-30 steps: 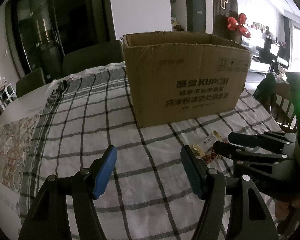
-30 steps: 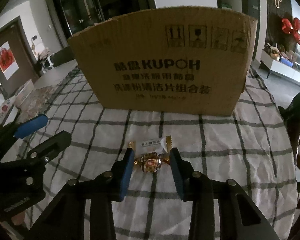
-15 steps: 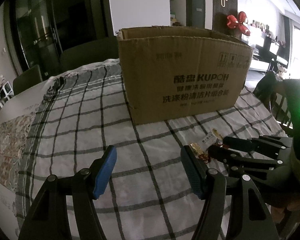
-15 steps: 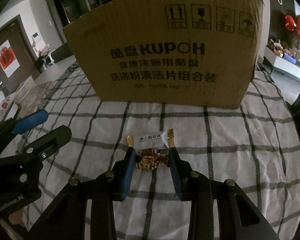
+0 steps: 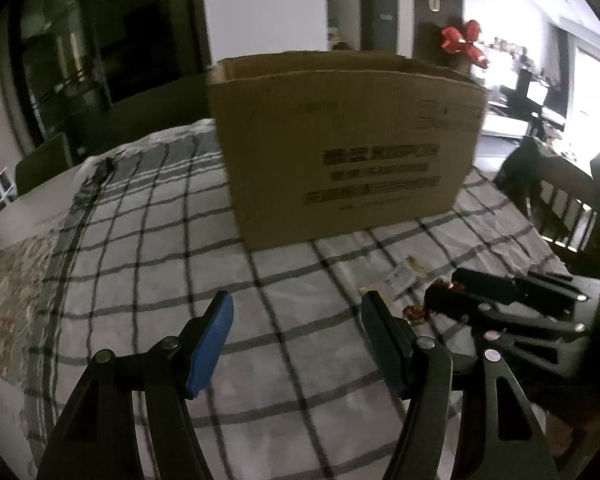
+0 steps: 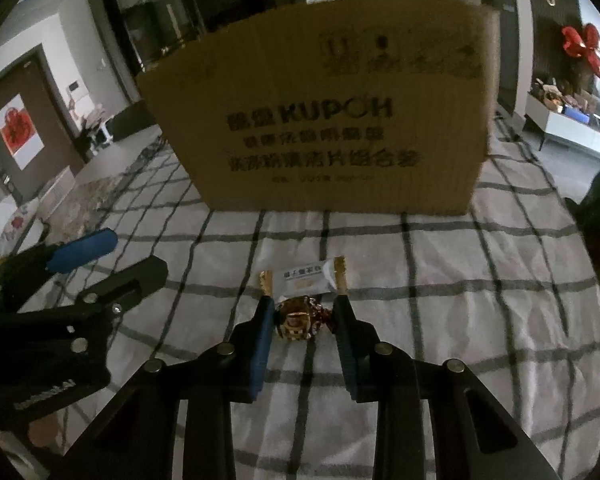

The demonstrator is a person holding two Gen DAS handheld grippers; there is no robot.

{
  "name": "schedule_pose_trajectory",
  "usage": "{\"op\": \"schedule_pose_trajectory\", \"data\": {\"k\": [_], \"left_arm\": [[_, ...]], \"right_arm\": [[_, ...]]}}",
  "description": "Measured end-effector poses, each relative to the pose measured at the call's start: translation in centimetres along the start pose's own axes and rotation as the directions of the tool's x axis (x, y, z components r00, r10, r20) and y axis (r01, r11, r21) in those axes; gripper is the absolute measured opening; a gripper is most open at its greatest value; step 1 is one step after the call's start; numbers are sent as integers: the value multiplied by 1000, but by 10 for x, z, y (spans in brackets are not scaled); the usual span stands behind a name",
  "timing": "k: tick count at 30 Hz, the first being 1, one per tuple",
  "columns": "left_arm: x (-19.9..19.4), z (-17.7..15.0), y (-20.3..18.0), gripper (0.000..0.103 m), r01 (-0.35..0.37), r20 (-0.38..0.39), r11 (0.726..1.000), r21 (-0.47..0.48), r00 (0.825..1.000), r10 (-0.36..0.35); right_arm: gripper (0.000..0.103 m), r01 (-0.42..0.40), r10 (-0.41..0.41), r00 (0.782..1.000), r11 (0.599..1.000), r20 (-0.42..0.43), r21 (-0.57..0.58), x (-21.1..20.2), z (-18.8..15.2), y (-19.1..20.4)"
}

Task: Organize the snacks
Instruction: 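Grasp the white stick snack with the left tool while the right tool grasps the red-gold candy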

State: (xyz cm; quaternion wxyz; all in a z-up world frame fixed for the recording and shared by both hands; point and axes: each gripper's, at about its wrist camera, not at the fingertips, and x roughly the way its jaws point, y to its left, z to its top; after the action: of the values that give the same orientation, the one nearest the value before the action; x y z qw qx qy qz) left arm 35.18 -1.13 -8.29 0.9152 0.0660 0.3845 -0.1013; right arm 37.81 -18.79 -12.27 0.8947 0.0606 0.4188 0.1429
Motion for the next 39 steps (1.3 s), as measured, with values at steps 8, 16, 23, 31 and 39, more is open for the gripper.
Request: {"op": "schedule_pose_trajectory", "data": {"k": [8, 16, 23, 31, 39], "left_arm": [[19, 5, -27, 59, 161, -6, 971, 177, 987, -162], [44, 11, -44, 47, 238, -51, 933, 269, 971, -233], [59, 13, -44, 39, 298, -91, 921, 250, 955, -284], [69, 13, -54, 28, 297, -107, 917, 268, 955, -278], [69, 11, -55, 20, 285, -94, 921, 266, 958, -269]], "right_arm": [[31, 126, -130, 990, 990, 62, 63, -32, -2, -15], [31, 146, -152, 987, 983, 47, 115, -27, -5, -23], [30, 148, -155, 987, 980, 42, 135, -24, -5, -27], [30, 132, -139, 990, 977, 36, 165, -20, -7, -32], [30, 130, -138, 989, 979, 44, 158, -21, -6, -31]]}}
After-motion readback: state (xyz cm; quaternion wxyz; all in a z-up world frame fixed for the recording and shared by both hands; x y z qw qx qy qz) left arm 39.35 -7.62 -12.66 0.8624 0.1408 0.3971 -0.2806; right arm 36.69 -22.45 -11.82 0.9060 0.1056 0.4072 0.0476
